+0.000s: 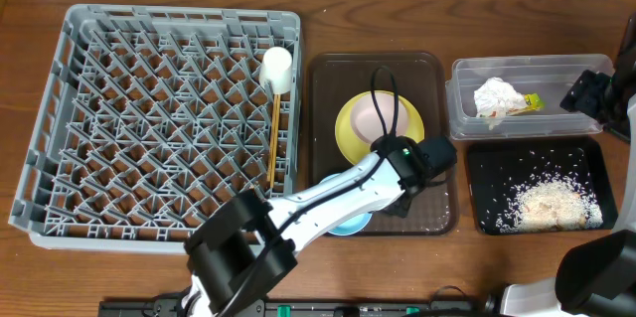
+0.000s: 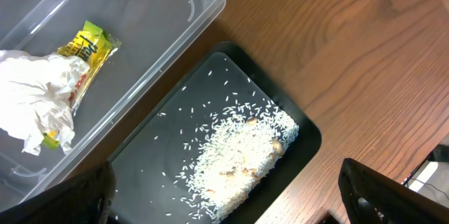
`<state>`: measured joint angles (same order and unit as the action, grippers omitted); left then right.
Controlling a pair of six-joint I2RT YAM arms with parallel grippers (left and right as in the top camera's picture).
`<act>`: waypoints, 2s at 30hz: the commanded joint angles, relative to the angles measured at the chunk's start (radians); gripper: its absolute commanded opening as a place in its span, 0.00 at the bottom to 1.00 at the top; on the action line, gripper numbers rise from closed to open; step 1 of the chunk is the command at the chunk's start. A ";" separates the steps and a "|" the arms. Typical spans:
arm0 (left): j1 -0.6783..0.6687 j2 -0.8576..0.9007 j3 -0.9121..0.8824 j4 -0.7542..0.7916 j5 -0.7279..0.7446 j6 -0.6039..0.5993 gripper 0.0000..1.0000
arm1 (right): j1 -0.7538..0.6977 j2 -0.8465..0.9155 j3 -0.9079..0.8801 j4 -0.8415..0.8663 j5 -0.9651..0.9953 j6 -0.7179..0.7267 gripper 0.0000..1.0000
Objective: Sort waste into correct bins and load items into the dishwasher rack
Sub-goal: 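Lower the left gripper and grip the rim of the light-blue bowl, then lift the light-blue bowl and carry it over the dish rack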
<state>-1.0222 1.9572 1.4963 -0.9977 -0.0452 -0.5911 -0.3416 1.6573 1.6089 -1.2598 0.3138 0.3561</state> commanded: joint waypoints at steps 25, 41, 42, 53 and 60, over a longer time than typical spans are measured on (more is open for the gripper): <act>-0.044 0.054 -0.068 -0.006 -0.019 -0.156 0.19 | -0.009 -0.017 0.005 0.000 0.011 0.013 0.99; -0.074 0.049 -0.064 -0.018 -0.017 -0.154 0.06 | -0.009 -0.017 0.005 0.000 0.011 0.013 0.99; -0.073 0.045 -0.061 -0.024 -0.010 -0.145 0.06 | -0.009 -0.017 0.005 0.000 0.011 0.013 0.99; 0.012 -0.128 -0.022 -0.013 0.172 -0.006 0.06 | -0.009 -0.017 0.005 0.000 0.011 0.013 0.99; 0.234 -0.243 -0.022 0.055 0.503 0.126 0.06 | -0.009 -0.017 0.005 0.000 0.011 0.013 0.99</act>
<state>-0.8692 1.7500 1.4544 -0.9596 0.2653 -0.5571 -0.3416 1.6573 1.6089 -1.2598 0.3138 0.3561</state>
